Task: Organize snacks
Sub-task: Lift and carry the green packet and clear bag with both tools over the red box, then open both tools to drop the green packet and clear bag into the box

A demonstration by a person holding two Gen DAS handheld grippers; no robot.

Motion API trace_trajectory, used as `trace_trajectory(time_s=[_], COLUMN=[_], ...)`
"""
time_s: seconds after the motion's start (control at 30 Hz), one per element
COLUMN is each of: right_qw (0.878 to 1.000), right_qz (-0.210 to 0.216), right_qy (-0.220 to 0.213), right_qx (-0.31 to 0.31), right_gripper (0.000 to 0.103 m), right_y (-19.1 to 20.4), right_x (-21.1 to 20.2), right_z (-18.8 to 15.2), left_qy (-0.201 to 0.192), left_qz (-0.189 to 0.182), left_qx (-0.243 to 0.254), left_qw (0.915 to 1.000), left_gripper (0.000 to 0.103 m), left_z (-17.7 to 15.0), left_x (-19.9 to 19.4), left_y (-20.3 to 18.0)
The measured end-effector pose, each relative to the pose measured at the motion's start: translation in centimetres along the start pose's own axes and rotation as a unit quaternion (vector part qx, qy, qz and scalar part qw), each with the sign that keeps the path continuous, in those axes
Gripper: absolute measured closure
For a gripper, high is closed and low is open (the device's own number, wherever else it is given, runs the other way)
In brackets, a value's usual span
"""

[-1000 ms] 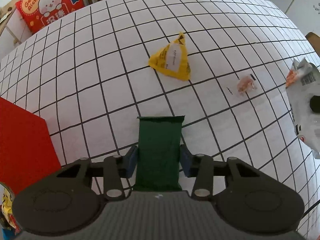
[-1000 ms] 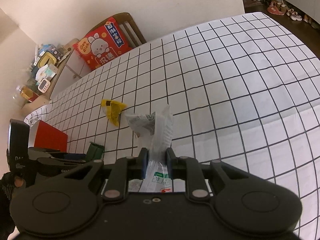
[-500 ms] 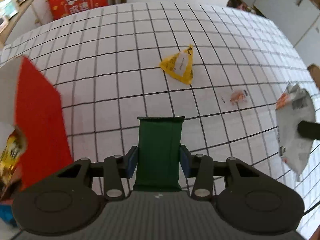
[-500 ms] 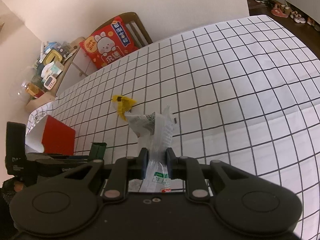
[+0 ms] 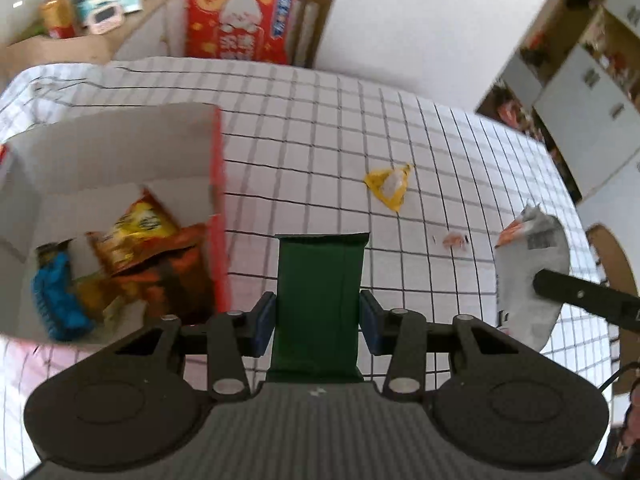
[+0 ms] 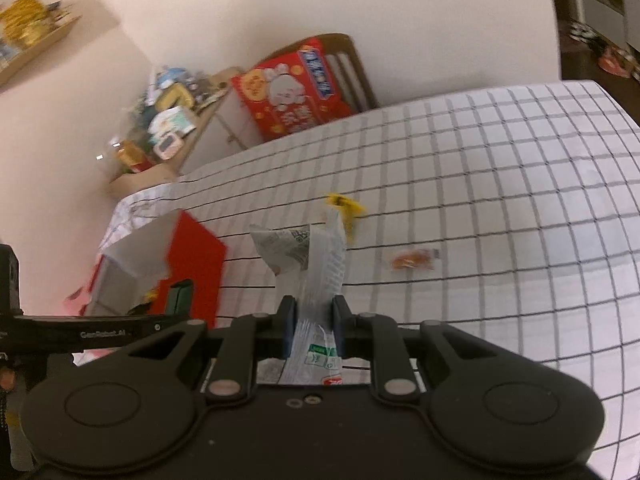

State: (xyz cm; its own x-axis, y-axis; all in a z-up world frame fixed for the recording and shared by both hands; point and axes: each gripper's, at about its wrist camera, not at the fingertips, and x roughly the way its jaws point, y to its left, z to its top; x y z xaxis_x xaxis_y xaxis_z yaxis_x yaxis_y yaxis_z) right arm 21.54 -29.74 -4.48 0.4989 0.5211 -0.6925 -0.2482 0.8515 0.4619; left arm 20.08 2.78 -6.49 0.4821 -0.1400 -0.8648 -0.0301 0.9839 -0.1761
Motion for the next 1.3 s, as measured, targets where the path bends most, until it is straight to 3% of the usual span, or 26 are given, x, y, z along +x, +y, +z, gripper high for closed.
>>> trace_trajectory(time_s=[0.27,0.6,0.8,1.3], right_qw=[0.998,0.993,0.990,0.987], right_qz=[0.042,0.074,0.076,0.073], right_qy=[0.008,0.023,0.029,0.069], right_qx=[-0.045,-0.093,-0.115,-0.126], right_gripper=[0.085,0.085,0.085,0.085], right_y=[5.2,12.6,16.7,23.7], right_x=[0.9,4.5,7.7,17.1], right_z=[0.9,1.8,2.5,2.7], left_qy=[-0.038,-0.061,-0.066,-0.032], left_qz=[0.029,0.076,0.109,0.169], left_qx=[-0.040,-0.084,-0.094,-0.080], left_qw=[0.9981,0.9917,0.9874,0.9818], left_gripper=[0.060,0.060,0.060,0.060], left_z=[-0.9,-0.8,-0.1,2.6], left_x=[-4.8,-7.1,-7.1,-3.6], left_y=[4.4,10.7,14.2,21.7])
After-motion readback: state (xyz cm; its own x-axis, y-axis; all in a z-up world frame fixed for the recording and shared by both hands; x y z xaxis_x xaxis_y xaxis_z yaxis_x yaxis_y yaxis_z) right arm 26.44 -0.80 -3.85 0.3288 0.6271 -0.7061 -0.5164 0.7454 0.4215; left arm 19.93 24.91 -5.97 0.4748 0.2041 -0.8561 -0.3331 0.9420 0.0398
